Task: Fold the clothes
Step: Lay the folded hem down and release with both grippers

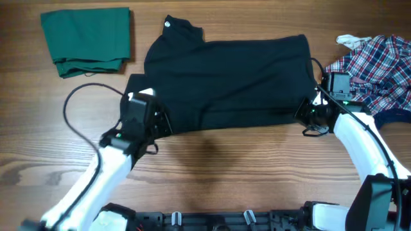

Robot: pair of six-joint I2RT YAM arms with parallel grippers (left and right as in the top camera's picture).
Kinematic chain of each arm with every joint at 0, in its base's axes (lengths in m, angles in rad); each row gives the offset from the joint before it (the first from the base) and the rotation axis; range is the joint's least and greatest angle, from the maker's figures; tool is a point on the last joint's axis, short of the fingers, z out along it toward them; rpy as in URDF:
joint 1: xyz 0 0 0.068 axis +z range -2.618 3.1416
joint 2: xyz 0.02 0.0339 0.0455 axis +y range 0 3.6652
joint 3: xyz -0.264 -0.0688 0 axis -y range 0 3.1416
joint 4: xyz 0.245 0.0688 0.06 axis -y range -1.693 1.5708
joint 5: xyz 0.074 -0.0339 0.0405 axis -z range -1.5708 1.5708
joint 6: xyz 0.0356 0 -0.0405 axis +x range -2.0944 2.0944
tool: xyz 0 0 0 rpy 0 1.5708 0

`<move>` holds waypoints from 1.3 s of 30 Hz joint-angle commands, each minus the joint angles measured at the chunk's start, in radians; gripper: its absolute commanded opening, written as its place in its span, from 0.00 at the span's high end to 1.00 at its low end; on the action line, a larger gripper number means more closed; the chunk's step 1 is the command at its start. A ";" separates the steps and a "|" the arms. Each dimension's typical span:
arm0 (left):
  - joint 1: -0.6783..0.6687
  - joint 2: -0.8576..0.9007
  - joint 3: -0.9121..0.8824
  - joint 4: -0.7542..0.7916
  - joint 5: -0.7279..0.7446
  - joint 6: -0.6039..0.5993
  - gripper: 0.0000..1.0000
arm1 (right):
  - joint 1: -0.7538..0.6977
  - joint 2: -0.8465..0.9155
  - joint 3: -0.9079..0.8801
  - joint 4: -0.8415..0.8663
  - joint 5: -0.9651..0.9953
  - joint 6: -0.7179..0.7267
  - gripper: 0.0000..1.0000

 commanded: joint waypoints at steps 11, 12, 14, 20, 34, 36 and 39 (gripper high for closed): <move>-0.003 0.235 0.005 0.199 0.014 -0.008 0.96 | 0.002 0.139 -0.027 0.172 -0.021 0.101 0.96; -0.002 0.235 0.005 0.203 0.014 -0.008 0.96 | 0.002 0.152 -0.027 0.184 -0.021 0.101 0.96; -0.001 0.235 0.005 0.209 0.013 -0.008 0.96 | 0.002 0.176 -0.027 0.217 -0.021 0.103 0.96; -0.001 0.236 0.005 0.213 -0.014 -0.007 0.96 | 0.002 0.235 -0.027 0.335 -0.021 0.135 0.96; -0.001 0.236 0.005 0.226 -0.206 -0.008 0.91 | 0.000 0.245 -0.026 0.265 0.404 0.237 0.94; -0.001 0.236 0.005 0.236 -0.228 -0.008 0.91 | 0.000 0.245 -0.026 0.255 0.492 0.237 0.92; -0.001 0.236 0.005 0.266 -0.238 -0.007 0.89 | 0.000 0.245 -0.018 0.255 0.560 0.236 0.83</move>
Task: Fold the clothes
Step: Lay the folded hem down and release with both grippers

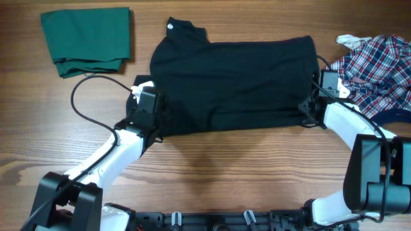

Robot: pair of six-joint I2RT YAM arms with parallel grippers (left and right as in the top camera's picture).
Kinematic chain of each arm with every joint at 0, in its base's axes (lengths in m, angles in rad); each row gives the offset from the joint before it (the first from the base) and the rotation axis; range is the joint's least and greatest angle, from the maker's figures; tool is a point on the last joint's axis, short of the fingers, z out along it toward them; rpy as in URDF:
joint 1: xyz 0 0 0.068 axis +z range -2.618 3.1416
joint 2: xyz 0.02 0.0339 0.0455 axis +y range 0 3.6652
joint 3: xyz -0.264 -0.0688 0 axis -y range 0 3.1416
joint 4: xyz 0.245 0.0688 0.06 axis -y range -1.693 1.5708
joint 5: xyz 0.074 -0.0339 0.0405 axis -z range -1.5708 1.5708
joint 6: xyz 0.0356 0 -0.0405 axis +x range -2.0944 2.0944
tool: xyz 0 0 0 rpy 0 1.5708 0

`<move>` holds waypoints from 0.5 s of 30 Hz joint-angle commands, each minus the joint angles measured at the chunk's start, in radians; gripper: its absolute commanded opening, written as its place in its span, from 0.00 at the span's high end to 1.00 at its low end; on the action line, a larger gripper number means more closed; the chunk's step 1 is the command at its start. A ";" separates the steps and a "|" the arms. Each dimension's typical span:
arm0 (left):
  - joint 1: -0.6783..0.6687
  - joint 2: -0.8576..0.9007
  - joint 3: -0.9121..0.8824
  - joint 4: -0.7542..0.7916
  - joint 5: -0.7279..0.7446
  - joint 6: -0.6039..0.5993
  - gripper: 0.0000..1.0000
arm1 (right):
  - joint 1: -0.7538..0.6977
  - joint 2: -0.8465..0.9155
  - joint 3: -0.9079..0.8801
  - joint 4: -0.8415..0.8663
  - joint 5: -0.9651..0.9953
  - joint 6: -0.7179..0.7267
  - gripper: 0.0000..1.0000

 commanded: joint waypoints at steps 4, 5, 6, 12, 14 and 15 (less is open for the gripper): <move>-0.001 0.010 0.005 0.042 -0.043 -0.006 0.88 | -0.009 0.020 0.024 -0.028 0.096 -0.002 0.53; -0.001 0.009 0.005 0.040 -0.037 -0.005 0.89 | -0.009 0.020 0.032 -0.032 0.080 -0.003 0.37; -0.002 0.003 0.005 0.037 -0.015 0.004 0.90 | -0.009 0.018 0.041 -0.040 0.061 -0.003 0.25; -0.023 -0.164 0.005 -0.018 0.055 0.046 0.70 | -0.009 -0.039 0.116 -0.143 0.042 -0.027 0.00; -0.023 -0.213 0.005 -0.065 0.055 0.046 0.53 | -0.009 -0.065 0.132 -0.166 0.041 -0.035 0.00; -0.023 -0.238 0.005 -0.103 0.056 0.044 0.39 | -0.009 -0.084 0.144 -0.180 0.037 -0.049 0.00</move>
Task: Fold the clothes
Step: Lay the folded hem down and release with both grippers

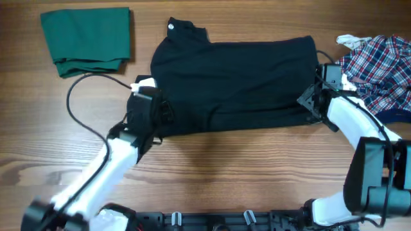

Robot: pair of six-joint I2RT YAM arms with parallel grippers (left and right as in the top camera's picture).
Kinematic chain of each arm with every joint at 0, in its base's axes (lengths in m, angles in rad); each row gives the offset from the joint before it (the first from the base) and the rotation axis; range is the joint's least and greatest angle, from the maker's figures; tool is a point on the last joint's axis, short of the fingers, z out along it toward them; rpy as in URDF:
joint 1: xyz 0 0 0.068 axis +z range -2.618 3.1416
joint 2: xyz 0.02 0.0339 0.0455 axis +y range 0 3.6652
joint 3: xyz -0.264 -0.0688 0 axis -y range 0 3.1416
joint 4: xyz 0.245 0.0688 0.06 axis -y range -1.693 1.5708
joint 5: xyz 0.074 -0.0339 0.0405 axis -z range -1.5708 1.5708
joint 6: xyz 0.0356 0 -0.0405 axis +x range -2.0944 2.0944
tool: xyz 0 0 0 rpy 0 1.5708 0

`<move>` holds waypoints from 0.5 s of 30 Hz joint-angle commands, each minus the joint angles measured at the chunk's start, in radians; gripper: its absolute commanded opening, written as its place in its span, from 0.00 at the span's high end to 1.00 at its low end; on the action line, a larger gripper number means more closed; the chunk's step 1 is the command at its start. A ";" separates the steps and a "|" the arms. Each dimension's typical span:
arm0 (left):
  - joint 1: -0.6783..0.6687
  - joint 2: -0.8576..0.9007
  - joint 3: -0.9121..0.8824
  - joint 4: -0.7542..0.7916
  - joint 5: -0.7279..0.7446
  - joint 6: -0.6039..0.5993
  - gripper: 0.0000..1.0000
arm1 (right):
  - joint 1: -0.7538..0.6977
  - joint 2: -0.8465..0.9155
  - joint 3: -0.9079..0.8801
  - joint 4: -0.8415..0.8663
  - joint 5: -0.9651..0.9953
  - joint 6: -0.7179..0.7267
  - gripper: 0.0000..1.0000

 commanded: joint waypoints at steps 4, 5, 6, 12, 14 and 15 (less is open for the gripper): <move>-0.024 -0.130 0.005 -0.199 0.188 0.011 0.34 | -0.004 -0.143 0.071 -0.062 -0.216 -0.124 0.00; -0.034 -0.126 0.005 -0.224 0.232 0.011 0.34 | -0.004 -0.156 0.071 -0.064 -0.295 -0.157 0.00; -0.046 -0.114 0.005 -0.246 0.249 0.010 0.35 | -0.004 -0.167 0.071 -0.064 -0.407 -0.196 0.00; -0.044 0.055 0.005 -0.218 0.214 0.000 0.26 | -0.004 -0.172 0.071 -0.126 -0.570 -0.256 0.00; -0.035 0.113 0.005 -0.177 0.206 0.000 0.26 | -0.004 -0.172 0.071 -0.138 -0.570 -0.266 0.00; -0.029 0.141 0.005 -0.151 0.206 0.000 0.26 | -0.004 -0.172 0.071 -0.145 -0.570 -0.271 0.00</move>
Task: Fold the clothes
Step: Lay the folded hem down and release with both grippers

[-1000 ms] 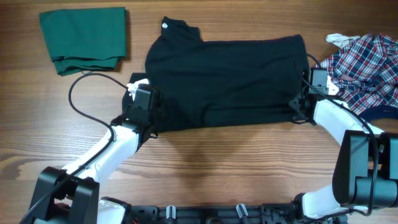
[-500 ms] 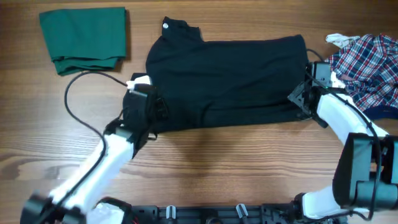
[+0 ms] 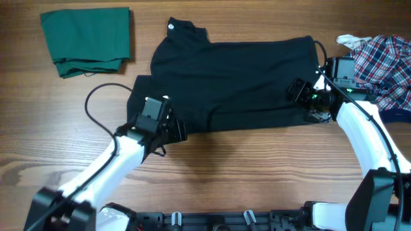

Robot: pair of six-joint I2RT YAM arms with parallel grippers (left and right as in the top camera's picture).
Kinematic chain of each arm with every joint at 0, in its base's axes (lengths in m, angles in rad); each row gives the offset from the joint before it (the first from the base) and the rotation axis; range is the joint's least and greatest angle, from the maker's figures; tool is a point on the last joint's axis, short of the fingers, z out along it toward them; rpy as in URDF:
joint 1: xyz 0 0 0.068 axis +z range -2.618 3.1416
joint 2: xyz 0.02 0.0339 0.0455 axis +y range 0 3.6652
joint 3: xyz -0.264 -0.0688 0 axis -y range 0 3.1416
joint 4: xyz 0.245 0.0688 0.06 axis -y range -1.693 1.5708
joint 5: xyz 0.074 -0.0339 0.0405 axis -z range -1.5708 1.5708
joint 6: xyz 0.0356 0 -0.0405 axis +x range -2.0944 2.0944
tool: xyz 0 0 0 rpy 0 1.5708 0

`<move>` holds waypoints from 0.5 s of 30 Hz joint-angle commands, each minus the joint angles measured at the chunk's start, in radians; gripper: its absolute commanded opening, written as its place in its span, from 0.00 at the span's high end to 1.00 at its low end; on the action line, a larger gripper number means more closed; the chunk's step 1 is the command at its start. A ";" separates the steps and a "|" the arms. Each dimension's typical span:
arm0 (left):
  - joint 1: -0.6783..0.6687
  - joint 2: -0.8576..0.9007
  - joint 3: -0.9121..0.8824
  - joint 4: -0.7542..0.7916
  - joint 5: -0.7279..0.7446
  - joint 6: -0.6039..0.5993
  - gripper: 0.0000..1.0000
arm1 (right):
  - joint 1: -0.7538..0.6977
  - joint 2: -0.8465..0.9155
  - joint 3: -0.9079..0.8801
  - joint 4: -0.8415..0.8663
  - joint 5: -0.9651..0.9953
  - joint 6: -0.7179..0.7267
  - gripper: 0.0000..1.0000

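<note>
A black garment (image 3: 237,77) lies spread across the middle of the table, its collar (image 3: 174,27) at the far left. My left gripper (image 3: 176,130) is at the garment's near left corner, its dark fingers against the cloth edge. My right gripper (image 3: 295,90) reaches over the garment's right part. Both pairs of fingers blend into the black cloth, so their state does not show.
A folded green cloth (image 3: 87,38) lies at the far left. A crumpled plaid shirt (image 3: 379,61) with a white piece (image 3: 350,40) sits at the far right, behind my right arm. A black cable (image 3: 96,102) loops beside my left arm.
My left gripper has moved nearer and to the right, from the garment's left edge to its near left corner. My right gripper has moved left, from the right edge onto the cloth.
Both grippers first stood at the garment's near corners, left and right. Then they were farther back at its left and right edges, and the garment lay slightly farther back and right. Now the left is near the front corner and the right over the cloth.
</note>
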 commanded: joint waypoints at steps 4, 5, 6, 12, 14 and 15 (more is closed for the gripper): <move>0.034 0.140 0.001 0.129 -0.001 -0.003 0.26 | -0.002 -0.014 0.018 -0.019 -0.049 -0.042 0.00; 0.039 0.141 0.001 0.139 -0.001 -0.003 0.26 | -0.002 -0.014 0.018 -0.019 -0.049 -0.042 0.00; 0.046 0.141 0.001 0.153 -0.002 -0.002 0.26 | -0.002 -0.014 0.018 -0.019 -0.049 -0.042 0.00; 0.079 0.139 0.002 0.233 -0.005 0.006 0.26 | -0.002 -0.014 0.016 -0.019 -0.049 -0.042 0.00; 0.079 0.139 0.002 0.237 -0.008 0.009 0.26 | -0.002 -0.013 0.013 -0.019 -0.042 -0.041 0.00; 0.079 0.139 0.002 0.236 -0.014 0.009 0.26 | -0.002 -0.011 0.011 -0.018 -0.029 -0.041 0.00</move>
